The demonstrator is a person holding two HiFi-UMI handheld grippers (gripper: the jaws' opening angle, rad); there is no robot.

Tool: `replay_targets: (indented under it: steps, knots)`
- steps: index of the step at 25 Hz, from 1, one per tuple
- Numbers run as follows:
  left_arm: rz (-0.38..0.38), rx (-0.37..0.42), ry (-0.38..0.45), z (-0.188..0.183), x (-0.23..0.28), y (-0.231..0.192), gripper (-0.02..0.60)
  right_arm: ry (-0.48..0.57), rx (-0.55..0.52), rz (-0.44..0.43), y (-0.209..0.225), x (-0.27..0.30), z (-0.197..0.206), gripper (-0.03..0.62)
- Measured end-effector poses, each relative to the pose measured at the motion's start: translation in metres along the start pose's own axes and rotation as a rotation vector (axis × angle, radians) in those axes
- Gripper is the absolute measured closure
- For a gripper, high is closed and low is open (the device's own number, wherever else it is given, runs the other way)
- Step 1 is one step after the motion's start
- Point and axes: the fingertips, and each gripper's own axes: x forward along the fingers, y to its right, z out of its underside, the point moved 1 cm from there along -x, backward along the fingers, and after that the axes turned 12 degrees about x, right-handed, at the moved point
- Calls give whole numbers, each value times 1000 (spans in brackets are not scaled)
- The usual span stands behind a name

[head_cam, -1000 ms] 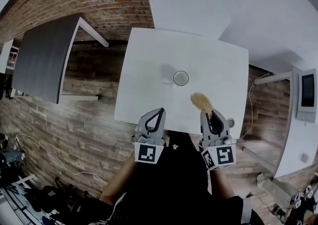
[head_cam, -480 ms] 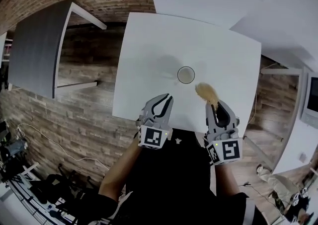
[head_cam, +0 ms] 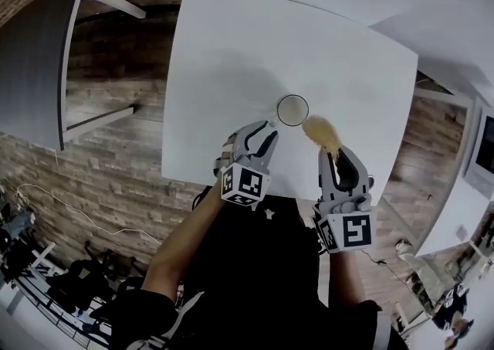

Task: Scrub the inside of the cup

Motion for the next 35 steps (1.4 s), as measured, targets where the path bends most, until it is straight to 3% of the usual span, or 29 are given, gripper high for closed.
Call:
replay_targets:
  steps: [7, 9, 15, 22, 29, 35]
  knots:
    - [21, 18, -1, 2, 21, 5, 456, -61, -17, 6, 3, 13, 13, 539]
    - [14, 32, 6, 0, 20, 5, 505, -76, -49, 4, 1, 15, 16, 539]
    - [34, 18, 9, 0, 17, 8, 516, -129, -159, -34, -10, 27, 20, 539]
    - [55, 11, -26, 9, 0, 20, 518, -326, -341, -38, -11, 42, 50, 539]
    - [59, 19, -36, 15, -13, 31, 520, -589, -450, -107, -25, 54, 95, 539]
    - [45, 17, -28, 15, -14, 30, 520, -743, -528, -138, -30, 69, 116, 539]
